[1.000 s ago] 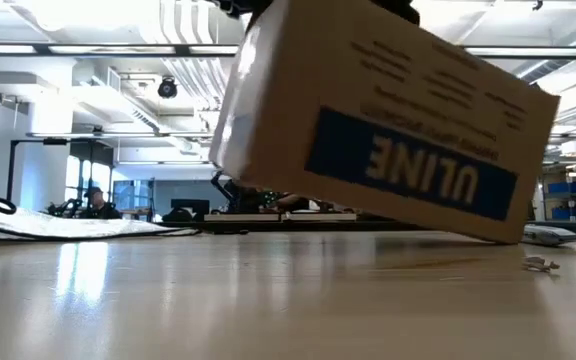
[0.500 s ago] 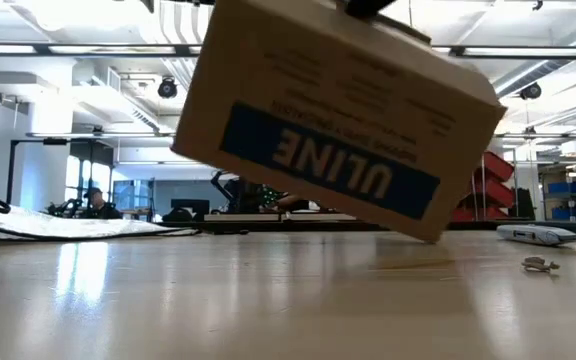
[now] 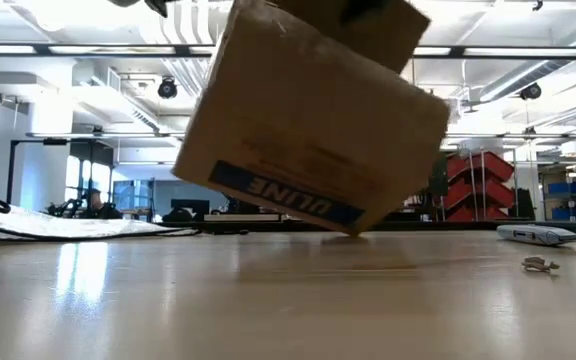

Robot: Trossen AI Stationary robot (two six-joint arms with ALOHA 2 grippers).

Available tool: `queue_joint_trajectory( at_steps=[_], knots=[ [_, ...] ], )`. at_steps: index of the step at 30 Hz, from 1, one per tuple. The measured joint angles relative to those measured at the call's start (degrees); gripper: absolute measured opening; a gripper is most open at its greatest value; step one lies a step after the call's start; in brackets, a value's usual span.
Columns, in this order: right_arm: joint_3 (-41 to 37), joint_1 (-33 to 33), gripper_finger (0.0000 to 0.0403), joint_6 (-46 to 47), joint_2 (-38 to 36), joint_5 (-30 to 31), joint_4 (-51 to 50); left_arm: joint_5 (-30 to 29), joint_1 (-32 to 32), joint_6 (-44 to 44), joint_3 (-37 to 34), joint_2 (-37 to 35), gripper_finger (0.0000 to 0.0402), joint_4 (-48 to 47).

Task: Unpack boxes
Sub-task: Close the white zip bag

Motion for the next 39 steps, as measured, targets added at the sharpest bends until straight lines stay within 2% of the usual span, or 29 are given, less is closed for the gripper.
queue_joint_trajectory(
  at_steps=[2, 6, 10, 14, 19, 22, 27, 32, 35, 39],
  knots=[
    [-2.7, 0.1, 0.0000, 1.8, 2.1, 0.2, 2.9, 2.7, -1.3, -0.6, -0.4, 2.5, 0.0000, 0.2],
    [-6.4, 0.6, 0.0000, 5.5, 5.2, -1.8, 7.4, 2.8, -4.2, -0.6, -1.0, 8.8, 0.0000, -1.1],
    [-6.2, 3.5, 0.0000, 8.5, 4.0, -1.5, 8.1, 2.6, -5.7, -0.8, -1.0, 13.0, 0.0000, -1.5],
    [-6.0, 6.9, 0.0000, 13.0, -0.5, 6.5, 5.9, 2.8, -5.6, -1.1, -1.0, 15.1, 0.0000, -1.5],
    [-8.0, 9.8, 0.0000, 26.0, -5.6, 17.0, -4.5, 3.7, -5.8, -1.2, -1.0, 14.6, 0.0000, -3.7],
    [-11.1, 10.6, 0.0000, 33.6, -6.6, 19.1, -7.8, 4.8, -5.8, 0.3, -1.0, 13.5, 0.0000, -7.4],
    [-18.5, 11.0, 0.0000, 42.5, -5.8, 18.9, -5.7, 4.3, -5.8, 2.8, -1.0, 12.2, 0.0000, -13.7],
    [-29.0, 11.0, 0.0000, 47.9, -5.4, 19.9, 7.9, 4.2, -5.8, 4.4, -1.1, 9.4, 0.0002, -17.8],
    [-35.5, 11.2, 0.0000, 47.5, -5.4, 25.9, 23.5, 2.5, -5.8, 4.3, -1.3, 7.1, 0.0011, -18.7],
    [-43.1, 10.6, 0.0000, 39.7, -2.9, 36.1, 47.1, -0.6, -5.8, 3.6, -1.3, 4.8, 0.0030, -18.1]
  ],
)
